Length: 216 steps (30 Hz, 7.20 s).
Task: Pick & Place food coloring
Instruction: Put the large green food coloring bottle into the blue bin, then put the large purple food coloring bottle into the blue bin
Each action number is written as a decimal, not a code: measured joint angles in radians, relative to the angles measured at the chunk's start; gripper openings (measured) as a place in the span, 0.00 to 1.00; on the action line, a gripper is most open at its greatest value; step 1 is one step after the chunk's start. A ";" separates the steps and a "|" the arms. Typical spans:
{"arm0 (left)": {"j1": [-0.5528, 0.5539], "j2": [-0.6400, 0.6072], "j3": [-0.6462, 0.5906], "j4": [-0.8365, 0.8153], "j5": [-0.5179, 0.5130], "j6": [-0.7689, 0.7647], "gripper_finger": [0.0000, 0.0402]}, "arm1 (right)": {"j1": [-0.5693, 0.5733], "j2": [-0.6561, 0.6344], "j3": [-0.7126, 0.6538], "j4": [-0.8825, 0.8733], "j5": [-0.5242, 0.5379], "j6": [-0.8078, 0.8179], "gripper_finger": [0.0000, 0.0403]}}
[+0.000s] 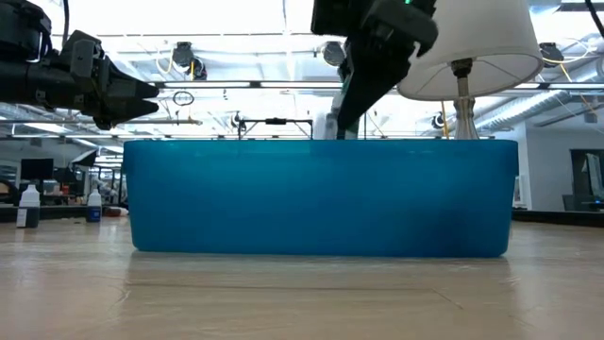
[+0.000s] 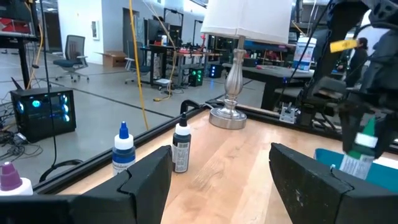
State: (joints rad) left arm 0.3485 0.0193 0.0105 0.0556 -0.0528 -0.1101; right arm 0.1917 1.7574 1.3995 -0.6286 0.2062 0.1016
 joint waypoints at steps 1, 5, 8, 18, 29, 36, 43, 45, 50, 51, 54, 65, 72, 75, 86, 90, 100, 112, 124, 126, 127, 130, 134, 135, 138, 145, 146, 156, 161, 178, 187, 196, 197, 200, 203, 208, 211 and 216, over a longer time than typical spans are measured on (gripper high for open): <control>0.000 0.000 0.000 -0.001 0.000 0.000 0.67 | 0.000 0.011 0.000 0.006 0.001 -0.002 0.31; 0.000 0.000 0.000 0.000 0.000 0.000 0.67 | -0.011 0.059 0.000 0.019 0.001 -0.025 0.31; 0.000 0.000 0.000 0.000 0.000 0.000 0.67 | -0.032 0.090 0.000 0.008 -0.001 -0.034 0.31; 0.000 0.000 0.000 -0.001 0.000 -0.001 0.67 | -0.054 0.114 0.002 0.016 -0.002 -0.035 0.31; 0.000 0.000 0.000 0.002 0.000 -0.001 0.67 | -0.024 0.064 0.000 0.047 0.001 0.054 0.69; 0.000 0.000 0.000 -0.001 0.000 0.000 0.67 | 0.003 -0.098 -0.001 -0.011 -0.015 0.095 0.68; 0.000 0.000 0.000 -0.001 0.000 0.000 0.67 | 0.038 -0.398 -0.045 -0.206 -0.069 0.204 0.67; 0.000 0.000 0.000 0.007 0.001 -0.010 0.67 | 0.059 -0.492 -0.106 -0.202 -0.031 0.217 0.68; 0.000 0.000 0.000 0.079 0.001 -0.068 0.67 | 0.116 -0.744 -0.390 -0.124 0.188 0.220 0.67; 0.000 0.000 0.000 0.083 0.000 -0.070 0.67 | 0.124 -0.795 -0.460 -0.096 0.228 0.230 0.67; 0.000 0.000 0.000 0.083 0.001 -0.072 0.67 | 0.132 -0.950 -0.678 0.052 0.340 0.266 0.67; 0.000 0.000 0.000 0.089 0.001 -0.077 0.67 | 0.062 -1.483 -1.215 0.699 0.203 -0.037 0.67; 0.000 0.000 0.000 0.062 0.013 -0.076 0.67 | -0.043 -1.713 -1.258 0.598 0.040 -0.039 0.68; 0.000 0.000 0.000 0.045 0.011 -0.081 0.67 | -0.087 -1.757 -1.258 0.552 -0.028 -0.039 0.69; 0.000 0.014 0.001 0.001 -0.105 -0.192 0.67 | -0.161 -1.746 -1.281 0.553 -0.019 -0.095 0.67; -0.001 0.076 0.122 -0.227 -0.182 -0.303 0.67 | -0.160 -1.744 -1.294 0.563 -0.027 -0.095 0.68; 0.043 0.620 0.601 -0.832 -0.489 -0.488 0.67 | -0.160 -1.739 -1.299 0.557 -0.026 -0.141 0.67; 0.368 1.251 0.773 -0.918 -0.358 -0.264 0.67 | -0.160 -1.739 -1.301 0.559 -0.026 -0.141 0.67; 0.583 1.380 0.758 -0.773 -0.222 -0.128 0.67 | -0.160 -1.735 -1.304 0.616 -0.024 -0.140 0.68; 0.584 1.386 0.760 -0.754 -0.232 -0.150 0.67 | -0.160 -1.735 -1.307 0.648 -0.024 -0.140 0.67; 0.582 1.389 0.759 -0.744 -0.226 -0.164 0.67 | -0.160 -1.735 -1.308 0.658 -0.023 -0.140 0.67; 0.577 1.395 0.759 -0.716 -0.270 -0.232 0.67 | -0.160 -1.735 -1.309 0.678 -0.023 -0.140 0.67; 0.564 1.423 0.760 -0.713 -0.307 -0.260 0.64 | -0.160 -1.730 -1.308 0.678 -0.023 -0.140 0.68; 0.561 1.437 0.758 -0.722 -0.308 -0.271 0.62 | -0.160 -1.730 -1.308 0.680 -0.023 -0.140 0.68; 0.542 1.455 0.764 -0.742 -0.307 -0.295 0.49 | -0.160 -1.730 -1.307 0.681 -0.023 -0.140 0.67; 0.514 1.468 0.862 -0.890 -0.375 -0.312 0.04 | -0.160 -1.730 -1.305 0.684 -0.023 -0.140 0.68; 0.515 1.468 0.885 -0.918 -0.414 -0.330 0.03 | -0.160 -1.730 -1.305 0.683 -0.023 -0.140 0.68; 0.544 1.561 1.094 -0.891 -0.451 -0.337 0.01 | -0.160 -1.730 -1.304 0.684 -0.024 -0.140 0.67; 0.576 1.633 1.085 -0.841 -0.434 -0.359 0.00 | -0.160 -1.730 -1.304 0.684 -0.024 -0.140 0.68; 0.580 1.655 1.053 -0.935 -0.455 -0.430 0.00 | -0.160 -1.731 -1.302 0.684 -0.025 -0.140 0.68; 0.508 1.545 1.054 -0.909 -0.389 -0.314 0.01 | -0.160 -1.731 -1.302 0.684 -0.025 -0.140 0.68; 0.400 1.433 1.056 -0.765 -0.234 0.043 0.13 | -0.160 -1.730 -1.302 0.684 -0.025 -0.140 0.67; 0.391 1.420 1.056 -0.762 -0.225 0.048 0.17 | -0.160 -1.730 -1.302 0.684 -0.025 -0.140 0.67; 0.375 1.397 1.057 -0.772 -0.211 0.042 0.29 | -0.160 -1.731 -1.302 0.684 -0.025 -0.140 0.68; 0.382 1.399 1.057 -0.797 -0.217 0.027 0.43 | -0.160 -1.730 -1.302 0.684 -0.024 -0.140 0.68; 0.411 1.463 1.058 -0.809 -0.164 0.038 0.61 | -0.160 -1.730 -1.302 0.684 -0.025 -0.140 0.67; 0.417 1.513 1.058 -0.775 -0.157 0.065 0.67 | -0.160 -1.730 -1.302 0.684 -0.025 -0.140 0.67; 0.440 1.587 1.058 -0.735 -0.165 0.077 0.70 | -0.160 -1.731 -1.302 0.684 -0.025 -0.140 0.68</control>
State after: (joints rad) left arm 0.7883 1.6059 1.0687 -0.6792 -0.2177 -0.0329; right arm 0.0319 0.0266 0.0975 0.0555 0.1815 -0.0386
